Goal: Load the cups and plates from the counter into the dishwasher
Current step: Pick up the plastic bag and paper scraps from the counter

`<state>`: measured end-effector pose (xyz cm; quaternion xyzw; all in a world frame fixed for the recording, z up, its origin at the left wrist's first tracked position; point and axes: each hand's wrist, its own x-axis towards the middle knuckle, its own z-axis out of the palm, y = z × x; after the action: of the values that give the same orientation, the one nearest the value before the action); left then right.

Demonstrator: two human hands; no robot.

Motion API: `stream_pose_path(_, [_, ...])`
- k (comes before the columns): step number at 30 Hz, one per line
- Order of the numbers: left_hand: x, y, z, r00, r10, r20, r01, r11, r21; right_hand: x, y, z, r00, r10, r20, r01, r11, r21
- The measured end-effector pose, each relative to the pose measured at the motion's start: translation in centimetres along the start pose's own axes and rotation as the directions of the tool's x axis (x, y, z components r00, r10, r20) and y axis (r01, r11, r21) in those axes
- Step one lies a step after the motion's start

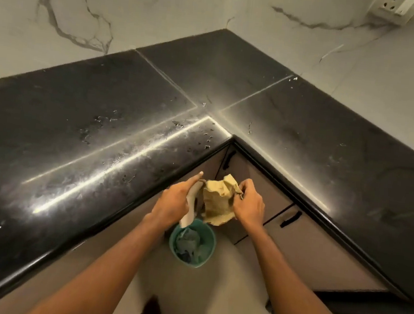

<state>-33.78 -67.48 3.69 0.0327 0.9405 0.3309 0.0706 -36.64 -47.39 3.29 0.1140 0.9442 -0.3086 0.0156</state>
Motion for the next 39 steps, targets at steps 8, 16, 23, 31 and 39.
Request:
stream_pose_path(8, [0.4,-2.6,5.2,0.991,-0.057,0.117,0.064,0.996,-0.064,-0.9,3.9,5.0,0.984,0.168,-0.049,-0.165,0.984,0.075])
stream_pose_path(16, [2.2,-4.8,10.6,0.976,-0.129,0.178,0.155,0.978,-0.14,0.6,7.0,9.9,0.986,0.149,-0.08,-0.137,0.98,0.146])
stream_pose_path(23, [4.3,-8.8,18.7,0.941,-0.313,0.129,0.326,0.941,-0.095,1.6,13.0,16.4,0.956,0.292,-0.002,-0.291,0.954,0.078])
stream_pose_path(31, [6.0,-16.4,29.2,0.908,-0.411,0.077,0.418,0.903,-0.1,1.8,21.4,26.1,0.965,0.231,0.125,-0.255,0.936,0.242])
stream_pose_path(39, [8.0,-22.7,39.1,0.936,-0.349,0.045,0.352,0.933,-0.081,3.5,28.1,36.8,0.936,0.041,0.35,-0.073,0.994,0.079])
